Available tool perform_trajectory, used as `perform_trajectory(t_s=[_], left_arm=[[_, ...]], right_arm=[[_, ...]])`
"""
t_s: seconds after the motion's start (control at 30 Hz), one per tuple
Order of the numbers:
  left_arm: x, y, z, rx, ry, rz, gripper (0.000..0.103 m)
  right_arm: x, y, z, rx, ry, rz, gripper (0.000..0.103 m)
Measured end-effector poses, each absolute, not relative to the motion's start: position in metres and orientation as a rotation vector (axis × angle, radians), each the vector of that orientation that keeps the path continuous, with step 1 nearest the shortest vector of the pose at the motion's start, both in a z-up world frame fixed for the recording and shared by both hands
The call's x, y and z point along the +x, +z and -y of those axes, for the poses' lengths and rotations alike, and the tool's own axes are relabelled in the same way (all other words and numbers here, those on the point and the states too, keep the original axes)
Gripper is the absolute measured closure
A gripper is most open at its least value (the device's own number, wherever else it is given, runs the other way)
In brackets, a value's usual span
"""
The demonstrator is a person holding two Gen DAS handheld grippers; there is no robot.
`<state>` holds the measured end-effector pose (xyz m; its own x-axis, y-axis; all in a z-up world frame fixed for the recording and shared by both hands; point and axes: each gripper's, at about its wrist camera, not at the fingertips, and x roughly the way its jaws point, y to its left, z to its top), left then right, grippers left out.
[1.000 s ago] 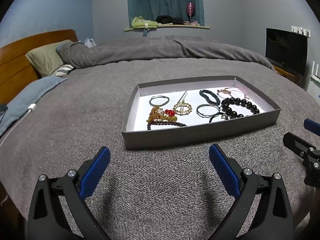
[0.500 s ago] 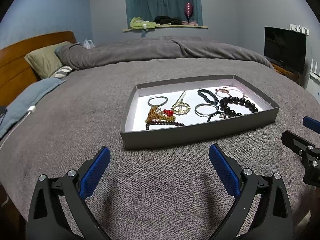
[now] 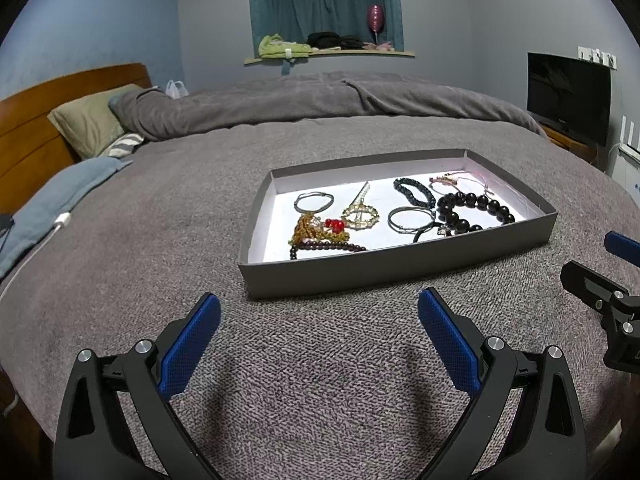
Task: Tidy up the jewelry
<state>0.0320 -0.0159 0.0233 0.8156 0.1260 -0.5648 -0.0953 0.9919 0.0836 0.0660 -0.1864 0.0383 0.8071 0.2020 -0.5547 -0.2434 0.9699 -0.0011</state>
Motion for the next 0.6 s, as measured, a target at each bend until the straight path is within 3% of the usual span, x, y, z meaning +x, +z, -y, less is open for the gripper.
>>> perform_trajectory(t_s=[0.6], left_arm=[[0.0315, 0.0238, 0.0162, 0.055, 0.117, -0.604, 0.005]], right_arm=[[0.0662, 0.0372, 0.1871, -0.078, 0.239, -0.587, 0.005]])
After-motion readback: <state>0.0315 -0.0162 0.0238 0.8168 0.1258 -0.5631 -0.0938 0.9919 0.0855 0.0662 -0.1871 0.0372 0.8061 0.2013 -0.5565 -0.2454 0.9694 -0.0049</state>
